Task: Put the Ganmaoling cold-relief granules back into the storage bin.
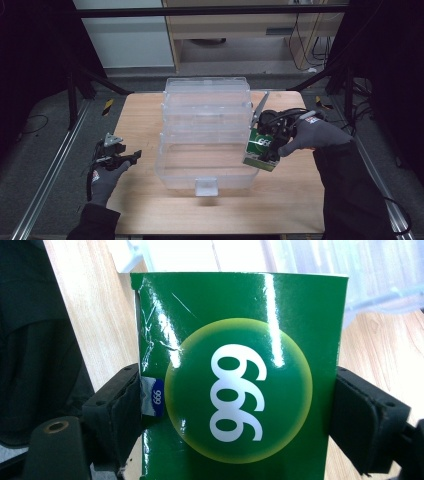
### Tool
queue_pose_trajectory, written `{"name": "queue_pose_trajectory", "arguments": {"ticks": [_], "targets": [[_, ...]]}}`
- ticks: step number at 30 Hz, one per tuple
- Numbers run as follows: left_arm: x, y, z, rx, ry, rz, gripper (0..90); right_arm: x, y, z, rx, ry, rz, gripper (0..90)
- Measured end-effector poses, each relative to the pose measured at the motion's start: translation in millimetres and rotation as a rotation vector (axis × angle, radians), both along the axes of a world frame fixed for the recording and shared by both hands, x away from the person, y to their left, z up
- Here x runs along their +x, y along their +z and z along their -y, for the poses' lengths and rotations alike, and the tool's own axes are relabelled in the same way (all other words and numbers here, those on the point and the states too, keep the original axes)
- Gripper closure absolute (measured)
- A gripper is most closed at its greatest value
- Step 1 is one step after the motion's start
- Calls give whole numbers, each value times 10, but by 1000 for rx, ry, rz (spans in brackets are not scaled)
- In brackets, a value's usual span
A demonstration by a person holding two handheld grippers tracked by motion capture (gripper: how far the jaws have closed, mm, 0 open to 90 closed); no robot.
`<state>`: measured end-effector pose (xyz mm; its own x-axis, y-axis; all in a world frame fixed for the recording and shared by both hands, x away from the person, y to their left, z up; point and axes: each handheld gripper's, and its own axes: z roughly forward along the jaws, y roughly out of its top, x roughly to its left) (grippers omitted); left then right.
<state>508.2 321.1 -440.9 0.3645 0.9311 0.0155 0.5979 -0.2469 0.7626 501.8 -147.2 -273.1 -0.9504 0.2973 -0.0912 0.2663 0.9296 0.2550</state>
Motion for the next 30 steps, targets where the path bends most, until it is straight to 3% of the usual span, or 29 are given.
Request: {"name": "queue_pose_trajectory", "arguments": {"ticks": [11, 30], "targets": [[3, -2, -5, -1, 1, -2, 309, 104, -84, -150, 15, 82, -4, 178], [8, -9, -10, 3, 1, -5, 309, 210, -187, -255, 29, 167, -15, 178]]}}
